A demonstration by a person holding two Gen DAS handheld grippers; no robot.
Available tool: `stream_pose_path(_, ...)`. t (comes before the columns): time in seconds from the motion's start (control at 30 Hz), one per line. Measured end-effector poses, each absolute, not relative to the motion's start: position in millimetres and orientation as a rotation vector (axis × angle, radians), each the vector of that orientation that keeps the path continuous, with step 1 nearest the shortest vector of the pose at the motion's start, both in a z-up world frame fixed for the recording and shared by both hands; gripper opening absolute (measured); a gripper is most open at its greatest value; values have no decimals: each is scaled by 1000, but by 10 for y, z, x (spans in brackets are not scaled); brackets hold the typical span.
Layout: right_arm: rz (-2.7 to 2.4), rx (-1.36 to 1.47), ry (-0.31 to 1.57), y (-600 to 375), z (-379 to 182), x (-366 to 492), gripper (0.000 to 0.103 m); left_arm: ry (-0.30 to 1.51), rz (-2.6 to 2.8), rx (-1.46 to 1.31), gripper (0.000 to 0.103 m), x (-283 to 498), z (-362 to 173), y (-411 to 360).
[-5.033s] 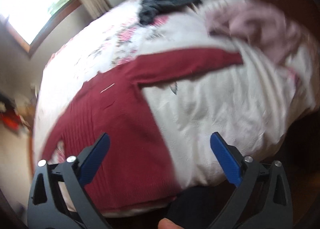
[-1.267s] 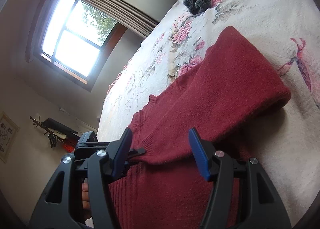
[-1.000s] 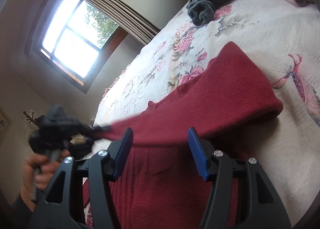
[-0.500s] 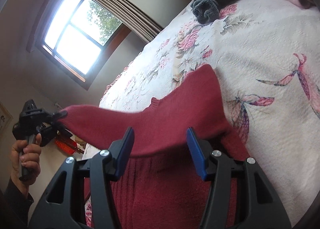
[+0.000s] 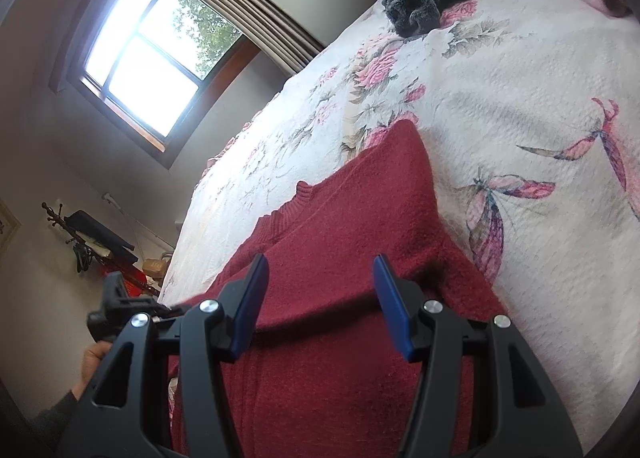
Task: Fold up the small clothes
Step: 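Grasp the other sleeve cuff with the left tool and lift it, then fold the held sleeve across the sweater body with the left tool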
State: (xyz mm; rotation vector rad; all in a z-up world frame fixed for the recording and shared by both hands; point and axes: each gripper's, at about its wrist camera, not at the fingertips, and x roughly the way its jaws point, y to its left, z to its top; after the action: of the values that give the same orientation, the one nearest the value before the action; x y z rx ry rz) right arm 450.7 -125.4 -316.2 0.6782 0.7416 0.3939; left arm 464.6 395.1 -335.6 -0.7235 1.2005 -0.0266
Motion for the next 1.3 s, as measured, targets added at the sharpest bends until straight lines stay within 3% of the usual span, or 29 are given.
stream_pose_path(0.07,400,679,750,-1243,-3177,4502,55,1238,41,-722,18,4608,-3510,4043)
stream_pose_path(0.1,401,678,750,-1241,-3177,4499,55,1221,128,-687,18,4561,-3460,4093)
stream_pose_path(0.17,404,673,748,-1232,-3169,4486,55,1147,156,-680,40,4469,-3274,4094)
stream_pose_path(0.2,406,675,746,-1231,-3165,4485,55,1103,120,-702,43,4419,-3169,4041)
stream_pose_path(0.3,408,682,750,-1219,-3181,4483,55,1087,-25,-728,44,4421,-3100,3777)
stream_pose_path(0.43,406,672,752,-1195,-3194,4453,55,1172,-3,-733,44,4551,-3430,3674)
stream_pose_path(0.53,409,651,777,-1157,-3251,4436,55,1199,27,-798,30,4531,-3591,3805)
stream_pose_path(0.57,412,643,786,-1137,-3260,4422,55,1193,43,-805,29,4494,-3552,3868)
stream_pose_path(0.6,419,632,791,-1115,-3255,4400,55,1183,71,-796,30,4431,-3493,3953)
stream_pose_path(0.67,433,603,799,-1060,-3213,4356,55,1154,135,-800,44,4217,-3343,4236)
stream_pose_path(0.73,444,578,799,-994,-3111,4298,55,1116,181,-843,44,3915,-3224,4621)
stream_pose_path(0.83,469,559,806,-908,-2928,4133,56,1025,298,-909,54,3236,-3015,5354)
stream_pose_path(1.1,541,456,895,-577,-2505,3447,58,777,590,-1156,55,1452,-2909,6862)
stream_pose_path(1.3,567,374,911,-262,-2167,3226,60,775,582,-1252,55,1319,-3200,7176)
